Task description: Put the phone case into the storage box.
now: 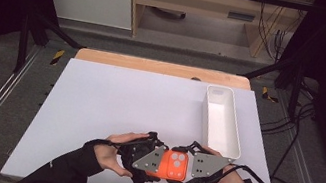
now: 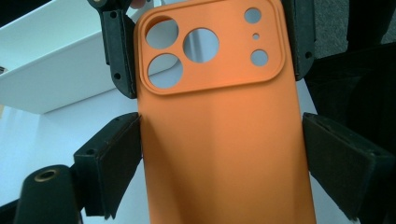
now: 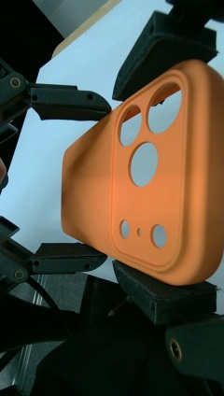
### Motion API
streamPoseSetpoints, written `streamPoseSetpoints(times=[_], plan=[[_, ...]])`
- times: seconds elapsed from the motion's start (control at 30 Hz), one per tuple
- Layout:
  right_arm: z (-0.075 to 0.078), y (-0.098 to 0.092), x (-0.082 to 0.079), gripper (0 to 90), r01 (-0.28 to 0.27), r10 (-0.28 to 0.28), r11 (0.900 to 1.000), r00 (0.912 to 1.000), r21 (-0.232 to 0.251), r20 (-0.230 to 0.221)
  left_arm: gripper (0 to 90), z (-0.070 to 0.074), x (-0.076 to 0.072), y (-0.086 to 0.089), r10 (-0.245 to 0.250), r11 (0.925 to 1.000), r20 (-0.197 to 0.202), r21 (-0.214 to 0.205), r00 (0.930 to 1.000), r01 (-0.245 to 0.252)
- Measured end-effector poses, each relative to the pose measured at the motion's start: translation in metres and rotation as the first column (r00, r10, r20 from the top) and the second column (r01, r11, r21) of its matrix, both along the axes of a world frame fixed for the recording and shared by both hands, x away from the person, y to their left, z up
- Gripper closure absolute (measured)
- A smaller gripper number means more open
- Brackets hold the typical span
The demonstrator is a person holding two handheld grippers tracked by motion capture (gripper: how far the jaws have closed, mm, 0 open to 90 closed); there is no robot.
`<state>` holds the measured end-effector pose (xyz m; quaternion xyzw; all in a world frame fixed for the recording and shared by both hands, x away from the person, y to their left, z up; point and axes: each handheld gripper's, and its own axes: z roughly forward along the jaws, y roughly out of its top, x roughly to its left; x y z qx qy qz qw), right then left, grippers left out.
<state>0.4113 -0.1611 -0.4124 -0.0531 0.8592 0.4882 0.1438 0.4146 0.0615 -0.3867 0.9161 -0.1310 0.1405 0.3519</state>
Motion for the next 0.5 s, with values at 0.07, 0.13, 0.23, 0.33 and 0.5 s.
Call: streamPoseSetpoints(times=[0.07, 0.13, 0.23, 0.33, 0.5], plan=[[0.0003, 0.0001, 0.0, 16.3, 0.001, -0.001, 1.0, 1.0, 0.0, -0.007, 13.7, 0.0, 0.0001, -0.0001, 0.0, 1.0, -0.008, 0.001, 1.0, 0.0], [0.0004, 0.0, 0.0001, 16.4, 0.0, 0.0, 1.0, 0.9999, 0.0, -0.011, 13.7, 0.0, 0.0002, -0.0001, 0.003, 1.0, -0.018, -0.002, 0.9998, -0.003], [0.001, -0.0003, 0.0001, 16.5, 0.001, -0.001, 1.0, 0.9998, -0.002, -0.018, 13.8, 0.0, 0.0006, -0.0001, 0.008, 1.0, -0.027, -0.003, 0.9996, -0.008], [0.001, -0.0001, 0.0003, 16.5, 0.006, -0.006, 1.0, 0.9997, -0.004, -0.025, 14.0, -0.0003, 0.0013, 0.0002, 0.017, 0.9998, -0.039, -0.005, 0.9991, -0.017], [0.002, -0.0003, 0.0011, 16.5, 0.015, -0.015, 0.9999, 0.9994, 0.0, -0.032, 11.7, 0.0014, 0.0034, 0.0023, 0.048, 0.9987, -0.074, -0.014, 0.9961, -0.049]])
